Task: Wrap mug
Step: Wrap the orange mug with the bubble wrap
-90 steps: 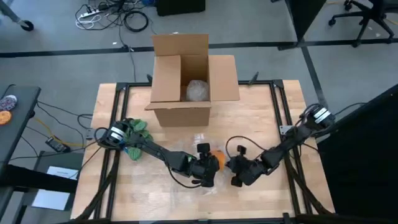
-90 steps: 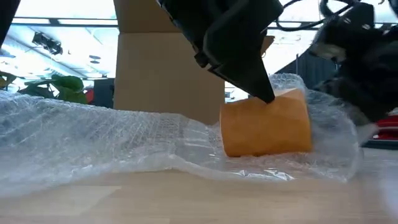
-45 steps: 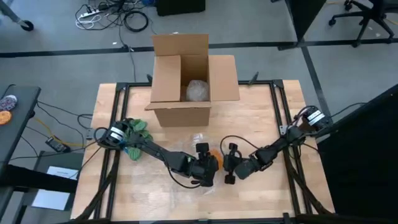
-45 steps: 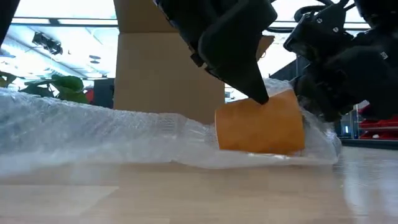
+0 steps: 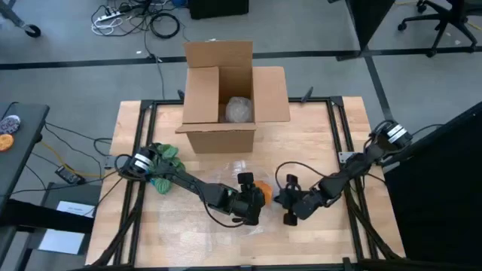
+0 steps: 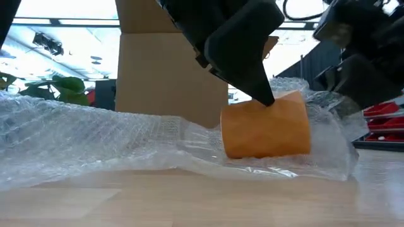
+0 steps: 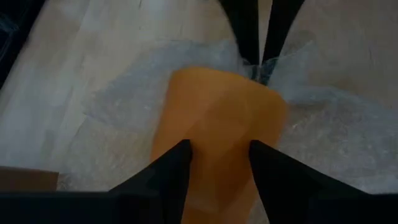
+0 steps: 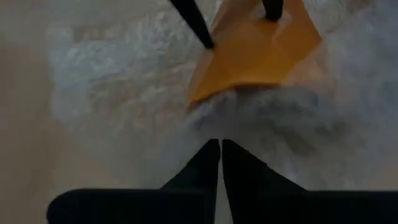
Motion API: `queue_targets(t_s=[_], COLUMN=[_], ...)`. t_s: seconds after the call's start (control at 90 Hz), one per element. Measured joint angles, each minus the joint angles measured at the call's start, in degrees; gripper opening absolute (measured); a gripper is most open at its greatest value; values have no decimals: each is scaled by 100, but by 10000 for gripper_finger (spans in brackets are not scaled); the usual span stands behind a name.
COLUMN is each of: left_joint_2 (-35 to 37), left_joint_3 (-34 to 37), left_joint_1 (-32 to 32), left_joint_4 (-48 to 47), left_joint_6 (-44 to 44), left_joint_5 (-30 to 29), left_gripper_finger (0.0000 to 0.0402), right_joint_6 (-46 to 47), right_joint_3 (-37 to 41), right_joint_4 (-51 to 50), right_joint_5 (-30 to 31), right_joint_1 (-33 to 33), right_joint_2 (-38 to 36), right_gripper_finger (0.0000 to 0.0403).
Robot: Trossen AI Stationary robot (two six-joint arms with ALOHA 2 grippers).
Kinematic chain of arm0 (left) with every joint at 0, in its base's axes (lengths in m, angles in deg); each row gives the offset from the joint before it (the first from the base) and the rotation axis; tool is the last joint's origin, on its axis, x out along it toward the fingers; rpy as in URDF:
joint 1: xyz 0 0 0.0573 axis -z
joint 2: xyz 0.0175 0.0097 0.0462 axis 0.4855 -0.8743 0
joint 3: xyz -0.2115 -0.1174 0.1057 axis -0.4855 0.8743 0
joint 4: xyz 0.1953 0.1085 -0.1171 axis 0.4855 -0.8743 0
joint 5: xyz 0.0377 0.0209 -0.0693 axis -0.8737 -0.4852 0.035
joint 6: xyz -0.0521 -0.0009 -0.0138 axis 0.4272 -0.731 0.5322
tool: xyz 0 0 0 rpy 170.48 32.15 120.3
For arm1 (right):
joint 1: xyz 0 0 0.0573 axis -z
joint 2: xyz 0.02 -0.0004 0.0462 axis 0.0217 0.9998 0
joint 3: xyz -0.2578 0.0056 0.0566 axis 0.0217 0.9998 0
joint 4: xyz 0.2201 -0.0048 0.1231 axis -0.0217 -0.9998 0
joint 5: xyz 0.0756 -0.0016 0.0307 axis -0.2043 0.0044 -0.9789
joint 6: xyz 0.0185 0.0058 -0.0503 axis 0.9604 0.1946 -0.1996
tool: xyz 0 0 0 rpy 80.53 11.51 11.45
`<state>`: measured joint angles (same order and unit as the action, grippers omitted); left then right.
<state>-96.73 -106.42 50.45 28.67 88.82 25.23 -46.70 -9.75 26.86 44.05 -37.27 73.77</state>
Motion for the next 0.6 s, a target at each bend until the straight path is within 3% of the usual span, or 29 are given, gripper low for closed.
queue_targets(t_s=[0.3,0.6], left_joint_2=[0,-2], left_joint_3=[2,7], left_joint_1=[0,-2], left_joint_4=[-12,115], left_joint_6=[2,2], left_joint_5=[-18,-44], left_gripper_finger=[152,152], right_joint_6=[1429,2009], right_joint_3=[0,7], right_joint_4=[-1746,-1873], right_joint_5=[-253,-83], right_joint_1=[-444,-367], right_joint_2=[-766,150], right_gripper_finger=[0,0])
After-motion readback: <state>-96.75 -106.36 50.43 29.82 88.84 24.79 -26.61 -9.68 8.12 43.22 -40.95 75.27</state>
